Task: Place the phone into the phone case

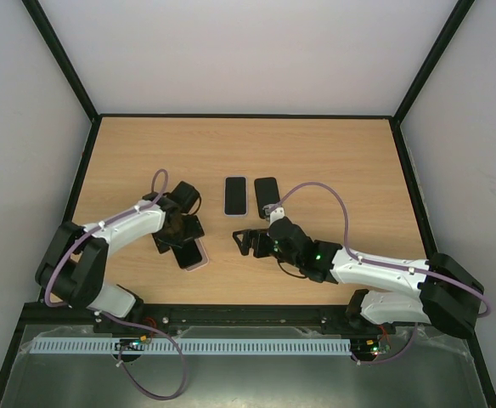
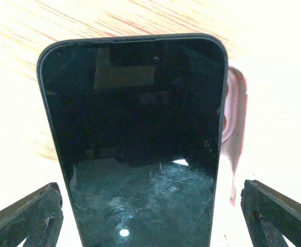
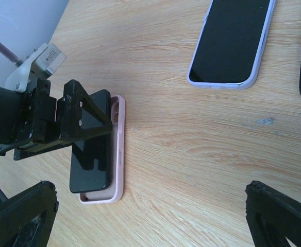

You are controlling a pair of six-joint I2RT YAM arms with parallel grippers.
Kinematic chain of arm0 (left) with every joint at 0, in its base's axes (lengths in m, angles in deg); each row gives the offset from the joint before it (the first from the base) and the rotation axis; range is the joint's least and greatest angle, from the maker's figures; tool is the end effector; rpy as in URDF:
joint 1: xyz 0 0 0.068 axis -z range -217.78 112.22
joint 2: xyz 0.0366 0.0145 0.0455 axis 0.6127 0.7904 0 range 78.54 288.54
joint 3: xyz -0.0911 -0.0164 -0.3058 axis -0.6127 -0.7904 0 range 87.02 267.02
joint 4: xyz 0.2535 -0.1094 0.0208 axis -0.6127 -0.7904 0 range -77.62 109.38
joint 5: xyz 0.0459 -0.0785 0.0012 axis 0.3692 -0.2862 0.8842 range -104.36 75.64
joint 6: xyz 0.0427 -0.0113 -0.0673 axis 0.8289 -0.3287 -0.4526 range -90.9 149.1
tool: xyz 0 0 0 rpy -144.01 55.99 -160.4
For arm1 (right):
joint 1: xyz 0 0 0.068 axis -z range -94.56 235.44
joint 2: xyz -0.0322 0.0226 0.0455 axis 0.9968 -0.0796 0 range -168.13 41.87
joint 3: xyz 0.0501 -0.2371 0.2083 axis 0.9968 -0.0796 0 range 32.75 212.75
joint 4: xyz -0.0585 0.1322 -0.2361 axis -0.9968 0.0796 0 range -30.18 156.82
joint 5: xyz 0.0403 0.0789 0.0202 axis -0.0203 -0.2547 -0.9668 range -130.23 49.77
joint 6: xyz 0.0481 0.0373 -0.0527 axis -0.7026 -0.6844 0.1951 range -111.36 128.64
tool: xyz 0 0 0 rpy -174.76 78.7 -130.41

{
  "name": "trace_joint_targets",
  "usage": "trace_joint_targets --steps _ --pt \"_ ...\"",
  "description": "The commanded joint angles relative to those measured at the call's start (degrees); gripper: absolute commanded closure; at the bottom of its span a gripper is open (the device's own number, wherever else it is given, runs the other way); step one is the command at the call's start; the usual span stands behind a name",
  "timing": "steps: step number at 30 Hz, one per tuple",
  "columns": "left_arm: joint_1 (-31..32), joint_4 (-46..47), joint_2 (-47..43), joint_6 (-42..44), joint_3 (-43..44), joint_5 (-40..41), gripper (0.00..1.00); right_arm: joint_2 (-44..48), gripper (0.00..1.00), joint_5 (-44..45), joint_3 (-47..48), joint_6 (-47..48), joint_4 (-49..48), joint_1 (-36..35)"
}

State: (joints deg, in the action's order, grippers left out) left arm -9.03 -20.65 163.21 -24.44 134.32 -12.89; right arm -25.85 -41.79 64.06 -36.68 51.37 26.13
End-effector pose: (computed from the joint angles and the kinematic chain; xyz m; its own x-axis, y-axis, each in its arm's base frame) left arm 0.2345 -0.1266 0.1731 -0.8912 -0.4281 -0.1499 -0.4053 0.9000 -0.1605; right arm 0.1384 0.2369 0.2280 -0.7883 0.0646 -0.6119 -0.4428 0.6310 0.6370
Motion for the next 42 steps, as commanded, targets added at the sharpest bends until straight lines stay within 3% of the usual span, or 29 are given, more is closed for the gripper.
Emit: trace_joint_targets --steps 1,12,18,29,34,42 --pt "0.21 -1.32 -2.62 0.54 1.43 0.28 0.06 0.93 0.02 1.01 1.02 1.05 -0.6 0.24" --pt "-9.61 0.69 -11.86 2.9 -3.69 1.04 0.22 -4.21 0.01 -3.6 4.2 1.38 -2.83 0.18" --pt "-15.95 9.54 -18.11 6.2 -11.73 -4.43 0.32 -10.26 0.16 -7.9 7.47 1.01 -6.0 0.17" --pt "-17.25 20.02 -20.24 7.7 -21.46 -9.51 0.32 -30.7 0.55 -19.96 17.34 -0.92 -10.94 0.16" --pt "-17.25 22.55 -19.62 8.37 -22.91 -11.04 0.32 -38.54 0.62 -22.98 22.24 -0.99 -10.27 0.21" --pt "-17.24 25.57 -18.24 9.46 -24.02 -12.54 0.46 -44.64 0.74 -21.16 23.7 -0.62 -10.72 0.22"
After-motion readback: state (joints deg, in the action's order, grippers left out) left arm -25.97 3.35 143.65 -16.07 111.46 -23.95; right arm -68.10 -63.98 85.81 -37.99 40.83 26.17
